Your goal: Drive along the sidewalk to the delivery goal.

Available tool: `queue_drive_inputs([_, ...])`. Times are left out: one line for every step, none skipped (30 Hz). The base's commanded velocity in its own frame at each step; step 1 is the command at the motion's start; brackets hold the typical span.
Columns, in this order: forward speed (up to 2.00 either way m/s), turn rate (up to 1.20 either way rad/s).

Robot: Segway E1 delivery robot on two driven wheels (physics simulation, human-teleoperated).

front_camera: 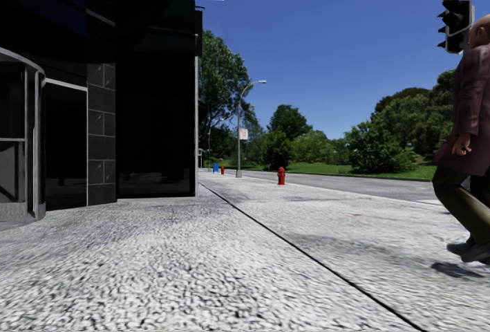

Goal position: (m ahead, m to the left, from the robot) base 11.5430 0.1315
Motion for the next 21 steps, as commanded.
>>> queue_drive_inputs([1.70, 0.12])
queue_drive_inputs([1.70, 0.06])
queue_drive_inputs([1.70, 0.04])
queue_drive_inputs([1.70, 0.03])
queue_drive_inputs([1.70, 0.03])
queue_drive_inputs([1.70, 0.02])
queue_drive_inputs([1.70, 0.02])
queue_drive_inputs([1.70, 0.10])
queue_drive_inputs([1.70, 0.55])
queue_drive_inputs([1.70, 0.55])
queue_drive_inputs([1.70, 0.71])
queue_drive_inputs([1.70, 0.82])
queue_drive_inputs([1.70, 0.85])
queue_drive_inputs([1.70, 0.85])
queue_drive_inputs([1.70, 0.86])
queue_drive_inputs([1.70, 0.79])
queue_drive_inputs([1.70, 0.34])
queue_drive_inputs([1.70, 0.20])
queue_drive_inputs([1.70, 0.07])
queue_drive_inputs([1.70, 0.07])
queue_drive_inputs([1.70, 0.03])
